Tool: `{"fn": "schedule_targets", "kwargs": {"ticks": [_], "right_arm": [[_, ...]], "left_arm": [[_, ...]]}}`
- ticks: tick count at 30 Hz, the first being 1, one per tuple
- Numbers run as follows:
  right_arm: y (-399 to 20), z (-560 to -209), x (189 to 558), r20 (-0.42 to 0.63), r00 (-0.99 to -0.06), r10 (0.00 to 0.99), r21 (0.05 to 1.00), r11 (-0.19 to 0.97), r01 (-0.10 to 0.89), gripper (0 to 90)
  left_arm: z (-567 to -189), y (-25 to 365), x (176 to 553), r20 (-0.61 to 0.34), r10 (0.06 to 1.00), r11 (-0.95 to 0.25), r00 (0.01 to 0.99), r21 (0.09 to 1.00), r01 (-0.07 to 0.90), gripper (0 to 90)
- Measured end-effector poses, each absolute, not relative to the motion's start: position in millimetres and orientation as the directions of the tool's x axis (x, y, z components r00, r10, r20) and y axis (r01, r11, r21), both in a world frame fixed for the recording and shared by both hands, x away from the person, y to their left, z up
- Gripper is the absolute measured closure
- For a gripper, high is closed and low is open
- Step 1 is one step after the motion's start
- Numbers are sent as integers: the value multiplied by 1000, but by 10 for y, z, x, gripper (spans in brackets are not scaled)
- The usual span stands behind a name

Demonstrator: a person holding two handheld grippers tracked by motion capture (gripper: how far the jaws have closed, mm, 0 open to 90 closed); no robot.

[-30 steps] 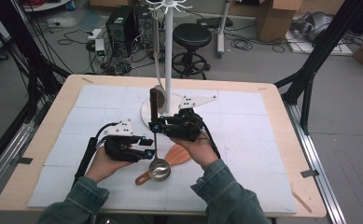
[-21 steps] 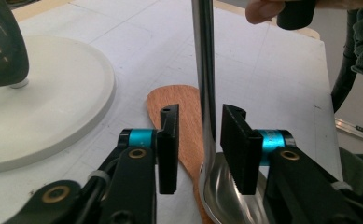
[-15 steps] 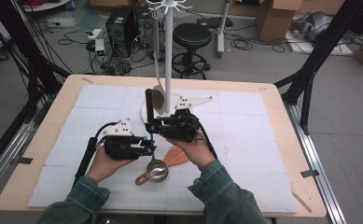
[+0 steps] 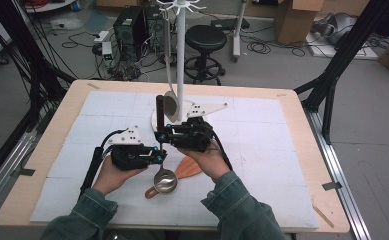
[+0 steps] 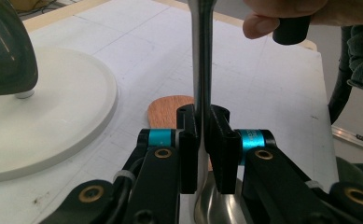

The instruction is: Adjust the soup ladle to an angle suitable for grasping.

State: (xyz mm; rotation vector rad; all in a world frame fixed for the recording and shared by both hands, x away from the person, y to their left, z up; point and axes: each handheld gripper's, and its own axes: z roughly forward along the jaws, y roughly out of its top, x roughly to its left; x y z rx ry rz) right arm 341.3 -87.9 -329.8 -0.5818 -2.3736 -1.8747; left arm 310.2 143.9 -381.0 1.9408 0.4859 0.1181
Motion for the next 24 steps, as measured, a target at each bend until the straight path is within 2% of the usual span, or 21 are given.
{"fn": "schedule_targets", "kwargs": {"ticks": [9, 14, 16, 17, 24], "right_arm": [[-878, -3283, 3413, 243, -949, 199, 938, 203, 283, 724], [-866, -3277, 3398, 234, -947, 218, 939, 202, 279, 729], [-864, -3278, 3397, 236, -944, 231, 939, 197, 283, 730], [-862, -3278, 3391, 239, -941, 240, 937, 196, 288, 730], [-846, -3267, 3374, 243, -930, 275, 934, 192, 301, 731]], "left_arm": [[-3799, 1470, 3106, -154, 359, -331, 920, 901, 280, 839], [-3804, 1462, 3108, -150, 370, -330, 917, 901, 281, 831], [-3800, 1454, 3107, -145, 391, -318, 909, 905, 281, 770], [-3796, 1453, 3106, -145, 407, -312, 902, 906, 286, 686], [-3774, 1469, 3095, -141, 423, -289, 895, 915, 281, 716]]}}
